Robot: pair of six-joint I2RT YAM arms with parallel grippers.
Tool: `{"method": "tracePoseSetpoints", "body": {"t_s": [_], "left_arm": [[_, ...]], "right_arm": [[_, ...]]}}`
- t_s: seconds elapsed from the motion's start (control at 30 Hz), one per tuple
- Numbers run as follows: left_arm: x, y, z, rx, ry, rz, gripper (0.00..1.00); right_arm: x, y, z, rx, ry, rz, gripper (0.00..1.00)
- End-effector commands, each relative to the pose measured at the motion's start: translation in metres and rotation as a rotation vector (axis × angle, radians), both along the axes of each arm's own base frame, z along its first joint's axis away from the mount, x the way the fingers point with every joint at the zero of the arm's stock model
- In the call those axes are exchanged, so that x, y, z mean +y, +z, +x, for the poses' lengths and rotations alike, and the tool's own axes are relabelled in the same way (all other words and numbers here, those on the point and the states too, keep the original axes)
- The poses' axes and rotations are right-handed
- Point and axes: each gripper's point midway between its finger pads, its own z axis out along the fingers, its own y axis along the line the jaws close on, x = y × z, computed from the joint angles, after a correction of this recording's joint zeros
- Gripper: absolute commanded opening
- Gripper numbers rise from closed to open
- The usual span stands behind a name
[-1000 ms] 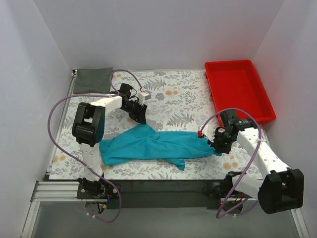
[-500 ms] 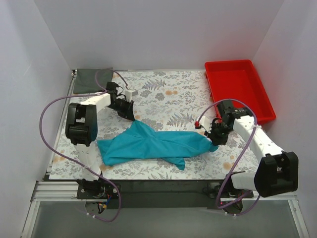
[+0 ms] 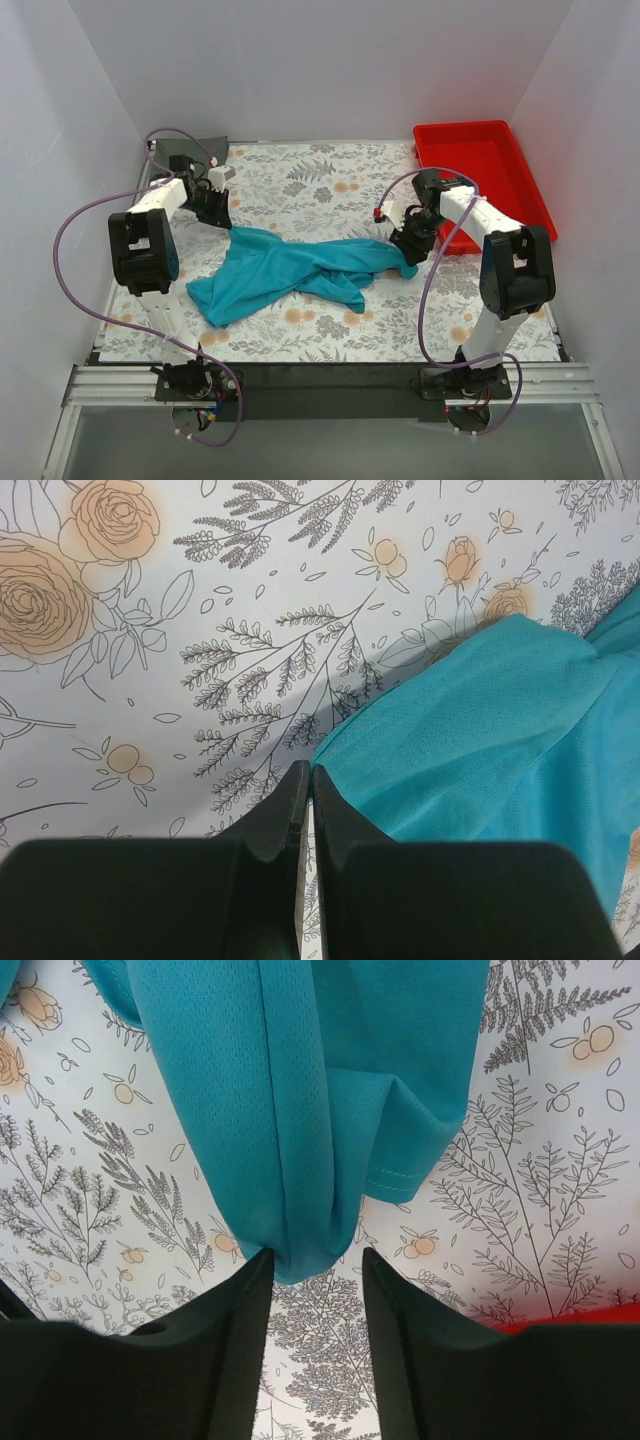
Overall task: Fold and stack the t-shirts
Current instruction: Flatten the tshirt out
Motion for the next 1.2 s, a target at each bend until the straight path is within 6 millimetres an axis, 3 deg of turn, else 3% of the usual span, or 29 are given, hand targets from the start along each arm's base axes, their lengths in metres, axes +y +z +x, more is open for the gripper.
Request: {"method": "tracePoseSetpoints", "body": {"t_s": [0.0, 0.07, 0.23, 0.37, 0.67, 1.03, 1.13, 1.17], "left_arm": [[0.008, 0.013, 0.003, -0.043, -0.007, 0.032, 0.0], [0.012, 0.013, 0.003, -0.04, -0.004, 0.03, 0.0], [0.01, 0.012, 0.004, -0.032, -0.008, 0.017, 0.0], [0.01, 0.01, 0.003, -0.025, -0.013, 0.012, 0.0], [0.009, 0.006, 0.0, -0.003, -0.015, 0.008, 0.0], [0.012, 0.004, 0.0, 0.012, -0.009, 0.019, 0.0], [0.012, 0.005, 0.0, 0.01, -0.007, 0.02, 0.0], [0.012, 0.004, -0.001, 0.012, -0.006, 0.02, 0.0]], "right_arm": [[0.002, 0.012, 0.012, -0.026, -0.016, 0.013, 0.49], [0.0, 0.012, 0.013, -0.025, -0.029, 0.024, 0.56], [-0.007, 0.021, 0.01, -0.023, -0.077, 0.083, 0.59], [-0.012, 0.02, 0.0, -0.011, -0.083, 0.129, 0.7], [0.003, 0.013, 0.003, 0.073, -0.093, 0.276, 0.69], [0.003, -0.015, 0.008, 0.112, -0.066, 0.262, 0.72], [0.003, -0.015, 0.009, 0.107, -0.06, 0.266, 0.64], [0.002, -0.014, 0.009, 0.106, -0.06, 0.264, 0.54]]}}
